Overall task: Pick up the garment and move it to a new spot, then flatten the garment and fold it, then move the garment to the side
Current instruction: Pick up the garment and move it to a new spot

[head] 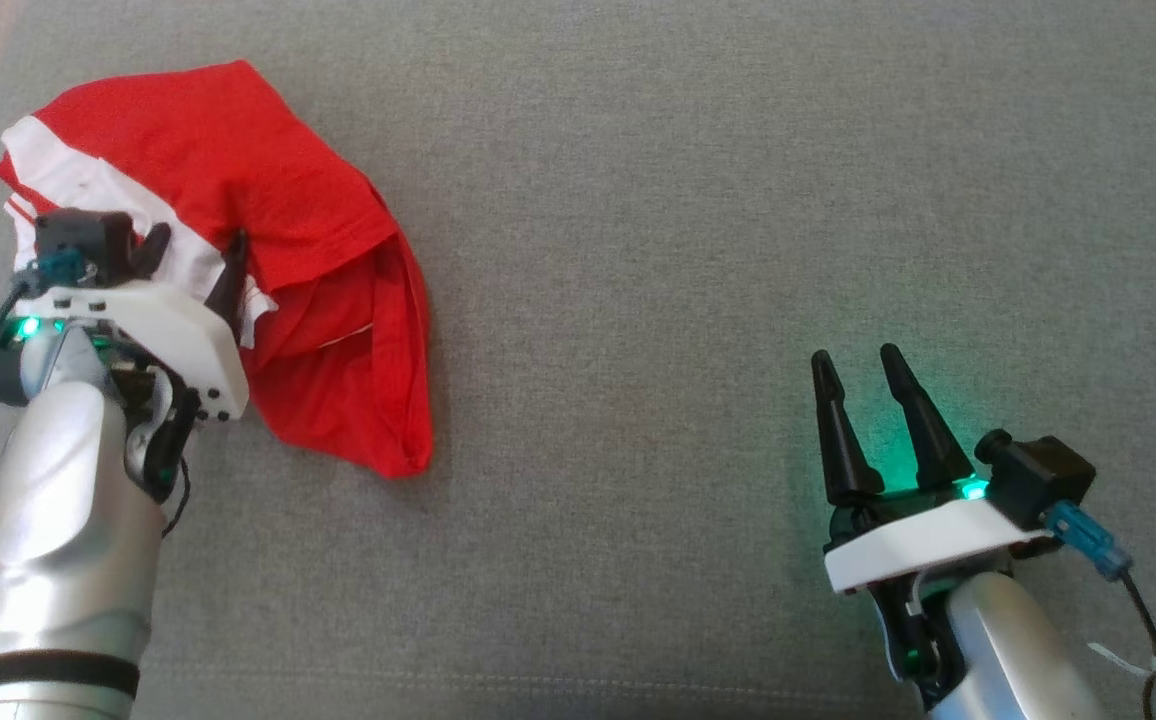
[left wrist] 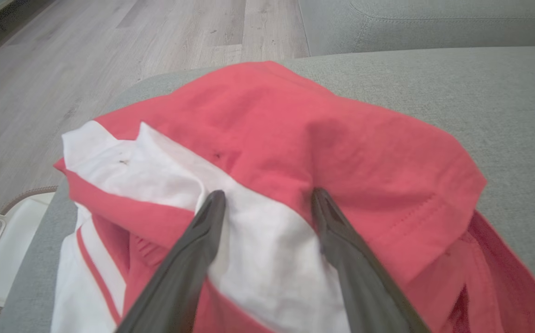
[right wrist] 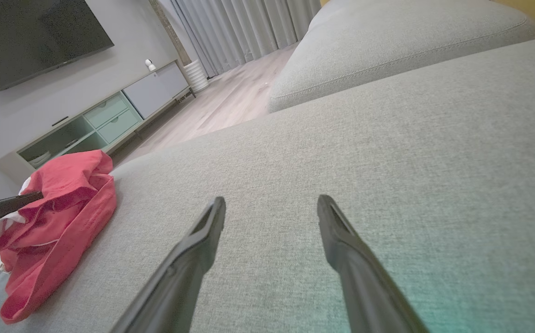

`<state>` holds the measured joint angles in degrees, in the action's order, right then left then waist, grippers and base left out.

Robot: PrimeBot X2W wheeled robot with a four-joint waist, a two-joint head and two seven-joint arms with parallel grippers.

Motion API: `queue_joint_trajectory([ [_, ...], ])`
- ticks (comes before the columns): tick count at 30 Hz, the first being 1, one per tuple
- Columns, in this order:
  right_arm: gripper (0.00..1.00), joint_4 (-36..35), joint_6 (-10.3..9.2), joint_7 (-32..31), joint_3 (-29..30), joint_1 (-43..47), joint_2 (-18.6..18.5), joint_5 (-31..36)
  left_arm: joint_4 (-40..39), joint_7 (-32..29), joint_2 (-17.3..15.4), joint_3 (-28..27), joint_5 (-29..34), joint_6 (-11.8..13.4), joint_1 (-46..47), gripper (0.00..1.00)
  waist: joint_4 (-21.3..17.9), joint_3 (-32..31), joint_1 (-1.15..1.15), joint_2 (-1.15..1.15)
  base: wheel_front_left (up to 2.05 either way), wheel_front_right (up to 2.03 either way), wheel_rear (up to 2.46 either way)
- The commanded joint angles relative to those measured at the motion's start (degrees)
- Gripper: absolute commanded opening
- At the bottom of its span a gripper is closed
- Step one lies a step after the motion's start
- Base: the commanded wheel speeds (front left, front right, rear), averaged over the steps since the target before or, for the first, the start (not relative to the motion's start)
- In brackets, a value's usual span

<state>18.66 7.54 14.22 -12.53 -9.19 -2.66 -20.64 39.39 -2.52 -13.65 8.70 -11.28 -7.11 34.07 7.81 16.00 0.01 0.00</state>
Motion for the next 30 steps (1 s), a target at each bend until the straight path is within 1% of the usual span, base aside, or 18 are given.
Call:
queue_joint_trajectory([
  [1, 1.0, -1.76, -0.05, 0.78, -1.31, -1.69, -0.21, -0.19, -0.97, -0.16, -2.78, -1.56, -0.32, -0.12, 2.63, 1.0, -0.1, 0.01, -0.01, 0.0, 0.0, 0.0, 0.0],
  [3, 1.0, -1.68, -0.05, 0.78, -1.3, -1.73, -0.21, -0.23, 0.03, 0.13, -3.01, -1.3, -0.49, -0.15, 3.19, 1.0, -0.15, -0.05, -0.01, 0.0, 0.0, 0.0, 0.0],
  [4, 1.0, -1.61, -0.05, 0.78, -1.27, -1.75, -0.21, -0.27, 0.48, 0.41, -3.06, -1.18, -0.58, -0.16, 3.41, 0.78, -0.15, -0.15, -0.01, 0.0, 0.0, 0.0, 0.0],
  [5, 1.0, -1.51, -0.05, 0.78, -1.24, -1.76, -0.21, -0.32, 0.89, 0.67, -3.08, -1.09, -0.67, -0.16, 3.59, 0.42, -0.14, -0.26, -0.01, 0.0, 0.0, 0.0, 0.0],
  [6, 1.0, -1.42, -0.05, 0.78, -1.19, -1.77, -0.21, -0.37, 1.2, 0.98, -3.07, -0.96, -0.7, -0.17, 3.74, 0.0, -0.11, -0.39, -0.01, 0.0, 0.0, 0.0, 0.0],
  [11, 1.0, -0.81, -0.05, 0.78, -0.99, -1.64, -0.21, -0.71, 1.64, 3.31, -3.0, -0.32, -0.6, 0.02, 3.97, 0.0, 0.17, -1.48, -0.01, 0.0, 0.0, 0.0, 0.0],
  [18, 1.0, 0.0, -0.05, 0.78, -1.3, -1.04, -0.21, -1.39, -0.66, 8.43, -3.5, -0.87, -0.63, 1.63, 4.21, 0.0, 0.37, -4.15, -0.01, 0.0, 0.0, 0.0, 0.0],
  [24, 1.0, 0.33, -0.05, 0.78, -1.6, -0.25, -0.21, -2.25, -7.39, 14.62, -3.32, -2.78, -1.46, 3.91, 4.98, 0.0, 0.38, -7.0, -0.01, 0.0, 0.0, 0.0, 0.0],
  [27, 1.0, 0.42, -0.05, 0.78, -1.77, 0.24, -0.21, -2.74, -11.96, 16.16, -3.0, -3.85, -1.83, 5.14, 5.15, 0.0, 0.28, -8.29, -0.01, 0.0, 0.0, 0.0, 0.0],
  [30, 1.0, 0.41, -0.05, 0.78, -2.11, 0.63, -0.21, -3.24, -16.74, 16.86, -2.48, -4.43, -2.12, 5.79, 4.79, 0.0, -0.08, -9.32, -0.01, 0.0, 0.0, 0.0, 0.0],
])
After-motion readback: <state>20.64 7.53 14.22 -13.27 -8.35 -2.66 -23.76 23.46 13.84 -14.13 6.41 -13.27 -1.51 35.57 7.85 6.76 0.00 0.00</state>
